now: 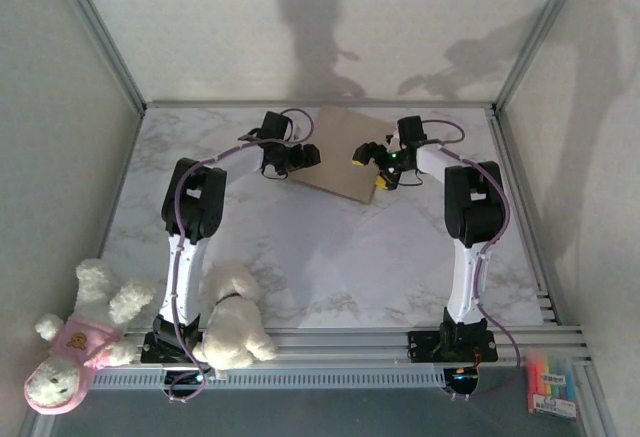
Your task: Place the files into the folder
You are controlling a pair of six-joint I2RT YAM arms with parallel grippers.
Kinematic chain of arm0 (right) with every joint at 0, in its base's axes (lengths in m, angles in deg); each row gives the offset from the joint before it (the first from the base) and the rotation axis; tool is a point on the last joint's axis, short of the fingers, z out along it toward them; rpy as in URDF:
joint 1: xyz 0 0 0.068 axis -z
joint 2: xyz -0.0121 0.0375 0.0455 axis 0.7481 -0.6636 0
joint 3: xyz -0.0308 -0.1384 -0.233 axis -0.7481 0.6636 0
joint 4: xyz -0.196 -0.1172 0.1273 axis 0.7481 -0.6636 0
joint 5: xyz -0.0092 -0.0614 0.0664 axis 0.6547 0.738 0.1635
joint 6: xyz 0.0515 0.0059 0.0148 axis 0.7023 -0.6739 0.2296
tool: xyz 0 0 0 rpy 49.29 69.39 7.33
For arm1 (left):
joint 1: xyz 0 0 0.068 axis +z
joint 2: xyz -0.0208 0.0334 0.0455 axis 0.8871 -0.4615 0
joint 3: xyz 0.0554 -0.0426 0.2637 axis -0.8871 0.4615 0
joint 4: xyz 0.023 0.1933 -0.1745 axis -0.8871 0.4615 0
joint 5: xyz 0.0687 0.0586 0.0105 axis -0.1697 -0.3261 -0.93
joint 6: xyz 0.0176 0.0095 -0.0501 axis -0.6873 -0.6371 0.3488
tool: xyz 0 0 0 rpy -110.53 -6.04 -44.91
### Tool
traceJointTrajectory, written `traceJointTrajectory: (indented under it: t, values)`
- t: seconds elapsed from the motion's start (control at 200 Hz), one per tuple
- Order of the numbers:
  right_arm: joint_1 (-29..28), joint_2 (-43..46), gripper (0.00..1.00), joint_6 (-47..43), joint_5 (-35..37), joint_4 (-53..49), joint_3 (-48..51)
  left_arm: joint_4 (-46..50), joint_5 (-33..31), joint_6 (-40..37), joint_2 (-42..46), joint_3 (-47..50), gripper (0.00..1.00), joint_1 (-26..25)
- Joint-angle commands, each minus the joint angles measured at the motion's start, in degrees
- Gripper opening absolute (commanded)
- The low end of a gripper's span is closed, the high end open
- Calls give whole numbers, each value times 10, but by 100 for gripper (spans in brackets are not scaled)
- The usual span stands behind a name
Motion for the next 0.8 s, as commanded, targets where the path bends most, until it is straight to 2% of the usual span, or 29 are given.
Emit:
traceJointTrajectory:
  t: [0.0,0.17,0.29,0.491,0.616,0.796]
  values:
    - [-7,41,92,2,-30,34,13,17,10,9,2,-9,77,-4]
    - [-6,67,92,11,-33,53,23,17,15,11,6,-4,77,-4]
    - [-5,77,86,16,-35,55,23,5,31,20,10,2,77,-5]
    - [-1,96,86,22,-34,61,20,-7,53,30,23,7,77,-14]
    - [2,103,88,28,-43,61,4,20,23,8,36,-5,83,-29]
    - [3,106,90,36,-56,60,-19,34,16,-6,59,1,91,-33]
